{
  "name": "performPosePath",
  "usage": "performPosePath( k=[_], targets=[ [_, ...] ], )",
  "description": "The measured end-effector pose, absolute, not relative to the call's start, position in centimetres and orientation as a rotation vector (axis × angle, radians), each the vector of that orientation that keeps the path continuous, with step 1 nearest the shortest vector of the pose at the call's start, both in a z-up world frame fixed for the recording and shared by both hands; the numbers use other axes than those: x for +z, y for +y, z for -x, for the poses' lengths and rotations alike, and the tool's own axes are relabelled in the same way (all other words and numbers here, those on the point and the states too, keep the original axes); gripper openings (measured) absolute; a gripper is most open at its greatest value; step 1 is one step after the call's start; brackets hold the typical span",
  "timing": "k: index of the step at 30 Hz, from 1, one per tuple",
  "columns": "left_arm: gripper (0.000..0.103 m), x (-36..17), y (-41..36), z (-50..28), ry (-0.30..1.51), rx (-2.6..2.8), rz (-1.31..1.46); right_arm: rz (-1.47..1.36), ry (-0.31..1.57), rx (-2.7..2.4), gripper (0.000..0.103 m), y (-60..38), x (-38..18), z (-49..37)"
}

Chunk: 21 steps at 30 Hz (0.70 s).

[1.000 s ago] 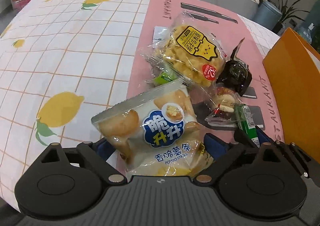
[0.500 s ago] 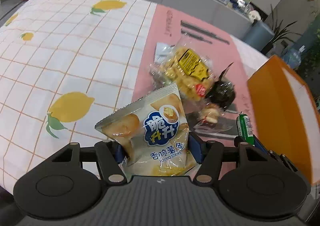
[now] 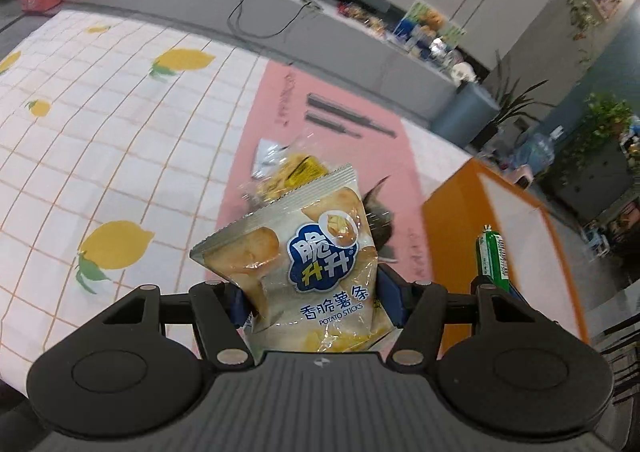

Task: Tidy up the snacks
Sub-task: 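Lift the green can toward the orange box with the right tool while the left lifts the potato bag, then lower the green can into the orange box and open the right tool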

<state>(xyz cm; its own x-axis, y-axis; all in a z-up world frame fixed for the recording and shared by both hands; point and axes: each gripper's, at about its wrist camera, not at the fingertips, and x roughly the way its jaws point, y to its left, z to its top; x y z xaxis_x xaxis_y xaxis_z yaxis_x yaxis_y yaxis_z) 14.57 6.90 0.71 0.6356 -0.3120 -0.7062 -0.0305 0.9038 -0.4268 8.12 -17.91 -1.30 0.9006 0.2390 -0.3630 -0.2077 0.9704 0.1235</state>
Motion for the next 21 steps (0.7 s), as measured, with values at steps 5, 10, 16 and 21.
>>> performPosePath(
  k=[5,10,16,21],
  targets=[
    [0.071,2.8,5.8,-13.8,0.823,-0.241,0.449,-0.117,0.371,0.238,0.021,-21.0,1.7,-7.5],
    [0.071,4.1,3.8,-13.6,0.794,-0.297,0.448,-0.101,0.370,0.185,0.021,-25.2,4.1,-7.0],
    [0.071,3.8,1.5,-13.8,0.817,-0.370,0.432,-0.089,0.451,-0.005,0.021,-31.1,3.9,-7.6],
    [0.071,3.3,-0.1,-13.6,0.826,-0.410,0.389,-0.072,0.530,-0.036,0.021,-34.4,2.1,-9.2]
  ],
)
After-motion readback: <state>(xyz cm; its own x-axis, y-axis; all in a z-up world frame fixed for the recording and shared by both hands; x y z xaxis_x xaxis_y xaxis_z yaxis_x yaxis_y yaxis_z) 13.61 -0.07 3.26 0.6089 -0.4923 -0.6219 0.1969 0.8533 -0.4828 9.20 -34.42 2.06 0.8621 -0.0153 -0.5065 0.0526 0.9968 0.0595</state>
